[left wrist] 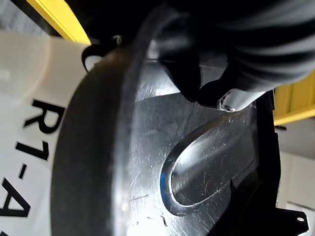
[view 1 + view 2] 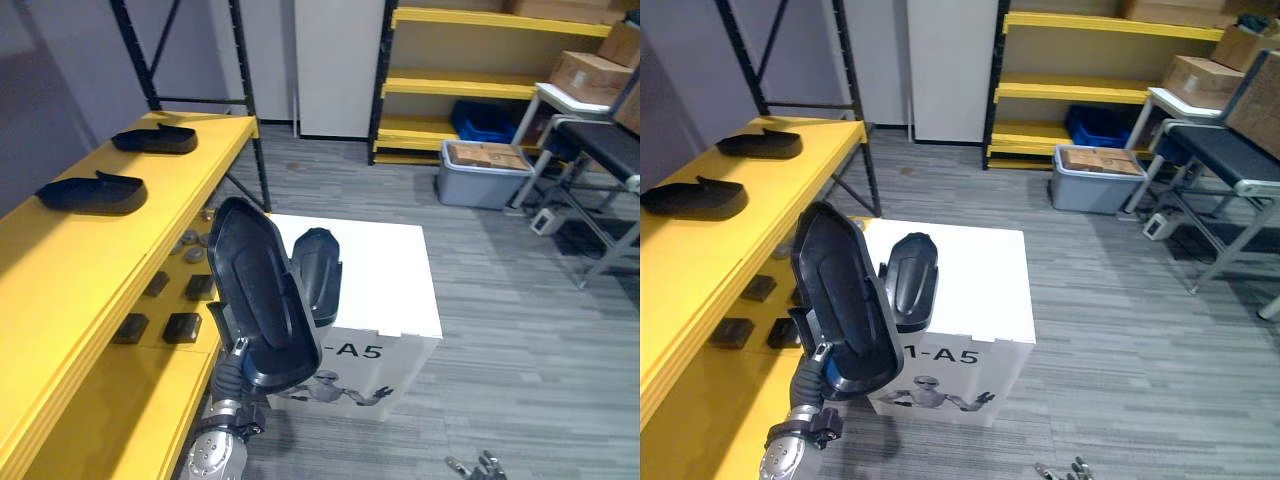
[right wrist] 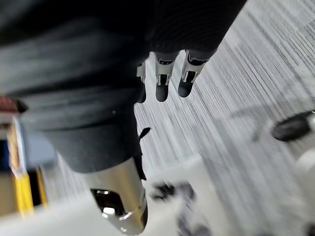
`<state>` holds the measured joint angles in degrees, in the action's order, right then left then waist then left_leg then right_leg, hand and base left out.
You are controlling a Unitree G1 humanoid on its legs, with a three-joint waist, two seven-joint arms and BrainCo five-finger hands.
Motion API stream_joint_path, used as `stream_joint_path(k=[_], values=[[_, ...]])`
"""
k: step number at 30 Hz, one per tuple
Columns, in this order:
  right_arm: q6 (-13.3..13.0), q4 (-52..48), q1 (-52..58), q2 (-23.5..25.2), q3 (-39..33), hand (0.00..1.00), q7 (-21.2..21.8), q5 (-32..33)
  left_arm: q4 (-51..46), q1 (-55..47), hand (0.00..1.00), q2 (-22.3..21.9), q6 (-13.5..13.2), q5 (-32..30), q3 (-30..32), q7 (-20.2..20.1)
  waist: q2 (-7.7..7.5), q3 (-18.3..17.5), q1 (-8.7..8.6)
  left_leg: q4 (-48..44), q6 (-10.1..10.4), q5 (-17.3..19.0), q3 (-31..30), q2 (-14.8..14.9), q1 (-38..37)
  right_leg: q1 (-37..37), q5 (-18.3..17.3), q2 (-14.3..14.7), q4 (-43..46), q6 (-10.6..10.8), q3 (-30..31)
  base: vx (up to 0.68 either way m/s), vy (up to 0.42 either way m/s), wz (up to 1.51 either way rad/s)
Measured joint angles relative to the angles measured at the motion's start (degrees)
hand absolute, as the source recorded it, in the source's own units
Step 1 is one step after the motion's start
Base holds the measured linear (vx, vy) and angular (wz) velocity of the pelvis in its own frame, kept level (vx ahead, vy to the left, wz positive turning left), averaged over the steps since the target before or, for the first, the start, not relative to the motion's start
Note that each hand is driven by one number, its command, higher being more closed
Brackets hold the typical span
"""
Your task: Walk over and take plastic housings, then place them on the shelf
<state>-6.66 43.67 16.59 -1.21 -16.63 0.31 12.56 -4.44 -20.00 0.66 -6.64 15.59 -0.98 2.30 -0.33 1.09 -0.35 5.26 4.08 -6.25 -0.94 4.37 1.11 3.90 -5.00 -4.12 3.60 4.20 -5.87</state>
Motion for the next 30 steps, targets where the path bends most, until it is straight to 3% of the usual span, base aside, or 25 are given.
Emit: stream_joint_path(k=[3, 5, 6, 8, 9, 10, 11, 13, 15, 16, 17, 18, 19, 20, 22, 27, 28, 30], values=[[0.34, 0.07, -0.76, 0.25, 1.62, 0.00, -0.07, -0.13, -2.08, 0.08, 1.00, -0.81, 0.00, -0.02, -0.12, 0.03, 0.03, 1.05, 2.10, -0.36, -0.71, -0.94, -1.56, -0.82, 1.72, 0.06, -1.06, -0.73, 1.45, 0.40, -3.76, -0.01, 0.008, 0.61], [1.01, 0.20, -2.30, 0.03, 3.37, 0.00, -0.56, -0.15, -4.72, 1.51, 1.00, -1.27, 0.02, -0.02, -1.30, 0.09, -0.87, 2.95, 1.96, -2.74, -1.83, -1.65, -6.61, -2.91, 5.04, -0.24, -2.85, -2.66, 4.94, 0.22, -10.25, -0.02, 0.013, 1.74], [1.00, -1.05, -2.98, 0.16, 3.72, 0.00, -1.17, -0.18, -6.05, 2.50, 1.00, -1.78, -0.03, -0.01, -2.16, 0.47, -0.61, 2.90, 1.13, -4.48, -4.53, 0.07, -4.32, -3.08, 8.30, -0.19, -3.02, -4.27, 5.79, 0.34, -17.73, -0.01, 0.038, 2.69], [0.88, -2.39, -4.45, -0.70, 3.22, 0.00, -1.91, -0.50, -6.08, 5.14, 1.00, -3.12, -0.35, 0.00, -2.76, 1.12, -0.97, 4.20, 1.90, -8.90, -5.85, 1.38, 6.85, -1.11, 11.63, 0.14, -3.05, -6.09, 6.61, 0.42, -22.60, 0.05, 0.051, 2.00], [0.89, -2.95, -6.63, -1.62, 3.14, 0.00, -2.44, -0.91, -6.14, 6.05, 1.00, -3.48, -0.63, 0.05, -2.27, 1.79, 0.07, 4.59, 2.74, -13.08, -8.04, 2.65, 17.17, 2.33, 13.80, 0.66, -3.48, -6.59, 7.95, 1.09, -25.73, 0.16, 0.089, 1.65], [0.89, -3.99, -7.86, -1.76, 3.28, 0.00, -2.64, -1.18, -5.96, 6.03, 1.00, -3.47, -0.71, 0.04, -1.17, 2.30, 0.40, 4.89, 2.54, -15.95, -8.59, 2.35, 22.86, 4.05, 13.94, 2.58, -4.46, -7.54, 9.66, 2.60, -28.91, 0.15, 0.081, 1.54], [0.88, -4.57, -8.02, -1.79, 3.49, 0.00, -2.62, -1.24, -5.68, 5.87, 1.00, -3.47, -0.70, 0.05, -0.84, 2.33, 0.08, 5.05, 2.69, -16.46, -8.50, 2.92, 22.70, 3.45, 13.84, 3.40, -4.49, -8.45, 10.26, 2.68, -30.15, 0.20, 0.128, 1.19], [0.84, -6.91, -8.85, -1.35, 3.76, 0.00, -2.51, -1.80, -5.74, 5.00, 1.00, -3.31, -0.92, 0.25, 1.10, 2.56, -0.45, 5.16, 4.65, -18.70, -7.95, 5.94, 21.18, 1.04, 14.40, 5.43, -4.27, -10.73, 10.68, 3.02, -32.44, 0.24, 0.219, 0.86], [0.96, -6.86, -10.11, -0.49, 3.78, 0.00, -2.48, -2.97, -5.72, 5.00, 1.00, -3.31, -0.92, 0.25, 2.09, 2.81, -1.03, 5.31, 4.93, -22.23, -8.50, 9.06, 19.92, -0.96, 15.83, 6.40, -4.23, -12.81, 12.22, 2.97, -33.43, 0.23, 0.245, 0.73], [1.08, -6.89, -10.47, -0.01, 3.93, 0.00, -2.47, -3.80, -5.64, 4.95, 1.00, -3.31, -0.82, 0.00, 2.15, 2.86, -1.39, 5.63, 5.64, -24.25, -9.13, 11.20, 19.67, -2.14, 15.70, 6.30, -4.03, -15.28, 16.44, 2.70, -33.26, 0.23, 0.284, 0.44], [1.42, -6.91, -10.41, 0.23, 4.32, 0.00, -2.48, -3.95, -5.65, 4.95, 1.00, -3.36, -0.69, -0.01, 1.89, 2.91, -1.71, 5.91, 5.90, -25.57, -9.43, 12.54, 18.93, -3.19, 15.00, 5.67, -3.21, -17.54, 21.73, 1.40, -31.89, 0.29, 0.344, 0.71], [1.81, -7.00, -10.21, 0.79, 4.43, 0.00, -2.48, -4.01, -5.67, 4.99, 1.00, -3.15, -0.51, -0.03, 1.20, 3.00, -1.83, 6.15, 5.29, -26.55, -10.04, 13.96, 16.33, -4.62, 13.41, 3.38, -0.10, -19.37, 30.40, -3.75, -26.78, 0.23, 0.271, 0.77], [1.85, -6.99, -9.87, 1.20, 4.42, 0.00, -2.48, -4.07, -5.69, 5.13, 1.00, -3.11, -0.49, -0.11, 0.73, 3.20, -1.74, 6.15, 4.65, -26.88, -10.18, 14.58, 14.90, -4.92, 12.78, 1.46, -0.81, -19.13, 34.59, -4.57, -22.55, 0.24, 0.200, 1.11], [1.94, -7.06, -9.34, 1.70, 5.04, 0.00, -2.48, -4.16, -5.69, 5.79, 1.00, -2.42, -0.47, -0.20, -0.08, 3.68, -1.68, 6.23, 4.02, -26.72, -10.04, 15.29, 11.99, -5.60, 11.43, -2.59, -3.76, -16.25, 41.33, -2.37, -13.72, 0.19, 0.114, 1.04], [1.96, -7.20, -8.53, 1.88, 6.01, 0.00, -2.45, -4.17, -5.73, 6.94, 1.00, -2.32, -0.47, -0.84, -1.38, 4.26, -2.02, 6.14, 3.96, -25.01, -10.03, 15.56, 8.04, -7.40, 8.80, -8.18, -8.39, -11.21, 44.03, 1.89, -3.63, 0.30, 0.109, 1.06], [2.00, -8.26, -6.95, 3.09, 6.11, 0.00, -2.51, -4.10, -5.66, 10.26, 1.00, -2.51, -0.63, -3.34, -6.39, 5.32, -2.99, 5.91, 2.43, -24.66, -9.64, 16.04, -1.00, -12.04, 5.39, -14.98, -10.91, -3.89, 29.02, 2.86, 9.00, 0.26, -0.027, 1.26], [1.99, -8.30, -6.67, 3.42, 6.13, 0.00, -2.53, -3.99, -5.65, 10.48, 1.00, -2.55, -0.63, -3.85, -7.01, 5.34, -3.23, 5.78, 2.39, -24.63, -9.39, 16.31, -1.27, -12.16, 5.17, -15.09, -10.71, -3.55, 26.88, 3.04, 9.63, 0.25, -0.127, 1.29], [2.07, -8.21, -5.48, 4.37, 7.04, 0.00, -2.43, -3.89, -5.61, 10.54, 1.00, -2.60, -1.11, -4.86, -8.74, 5.24, -5.09, 4.92, 3.13, -24.73, -9.81, 17.61, -2.27, -12.69, 3.66, -14.94, -7.03, -3.68, 20.39, 1.80, 9.70, 0.22, -0.145, 0.78]])
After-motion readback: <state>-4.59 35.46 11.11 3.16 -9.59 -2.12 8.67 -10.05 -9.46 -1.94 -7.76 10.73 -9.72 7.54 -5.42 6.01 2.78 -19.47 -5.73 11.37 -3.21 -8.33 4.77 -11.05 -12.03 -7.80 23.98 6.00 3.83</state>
